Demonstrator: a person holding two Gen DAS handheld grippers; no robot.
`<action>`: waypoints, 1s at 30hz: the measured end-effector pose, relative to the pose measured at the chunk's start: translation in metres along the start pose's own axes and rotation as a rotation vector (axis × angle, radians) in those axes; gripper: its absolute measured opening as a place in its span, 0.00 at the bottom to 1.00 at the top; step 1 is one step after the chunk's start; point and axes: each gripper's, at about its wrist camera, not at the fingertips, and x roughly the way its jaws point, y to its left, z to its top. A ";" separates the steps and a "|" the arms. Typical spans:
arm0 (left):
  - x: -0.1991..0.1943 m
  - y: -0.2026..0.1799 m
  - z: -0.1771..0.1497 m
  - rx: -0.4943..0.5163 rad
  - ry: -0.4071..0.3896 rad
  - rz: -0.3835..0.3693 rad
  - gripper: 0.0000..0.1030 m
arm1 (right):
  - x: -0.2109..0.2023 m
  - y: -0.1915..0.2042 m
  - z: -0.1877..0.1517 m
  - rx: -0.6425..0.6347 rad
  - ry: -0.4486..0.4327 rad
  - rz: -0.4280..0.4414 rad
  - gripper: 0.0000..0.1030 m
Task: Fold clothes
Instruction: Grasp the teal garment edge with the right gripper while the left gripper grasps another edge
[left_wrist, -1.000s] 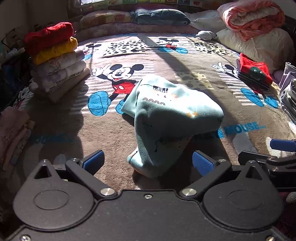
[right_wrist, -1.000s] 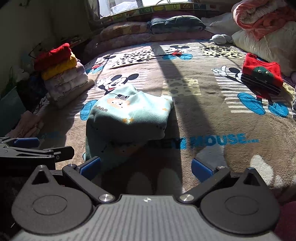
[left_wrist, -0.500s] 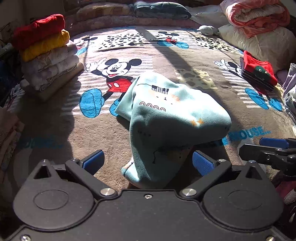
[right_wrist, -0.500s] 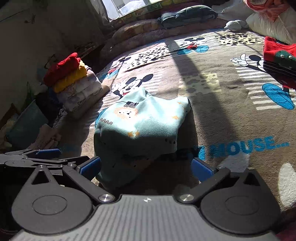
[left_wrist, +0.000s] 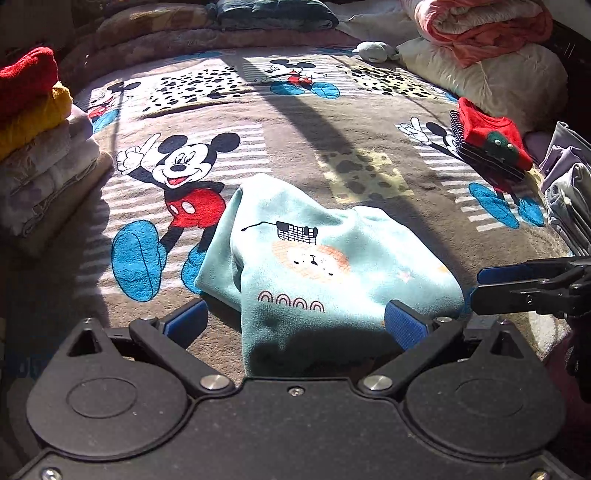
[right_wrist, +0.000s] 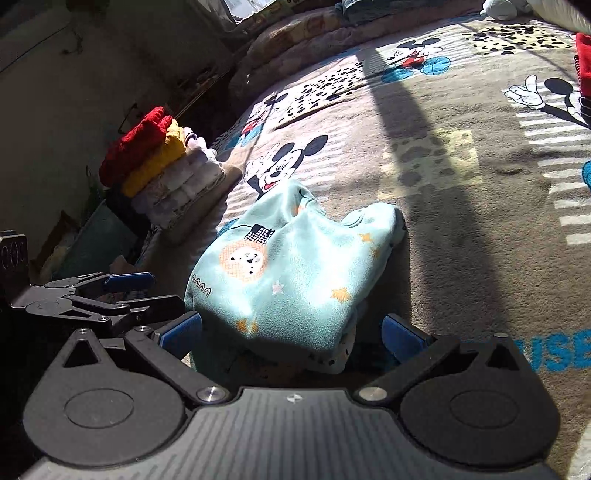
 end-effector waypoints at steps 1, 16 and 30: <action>0.004 0.004 0.005 -0.005 0.007 -0.006 1.00 | 0.003 -0.003 0.004 -0.002 0.008 -0.001 1.00; 0.072 0.054 0.066 -0.013 0.014 -0.115 0.85 | 0.052 -0.068 0.050 0.130 -0.020 0.058 1.00; 0.138 0.071 0.116 -0.041 0.128 -0.199 0.57 | 0.109 -0.103 0.060 0.239 0.013 0.096 0.71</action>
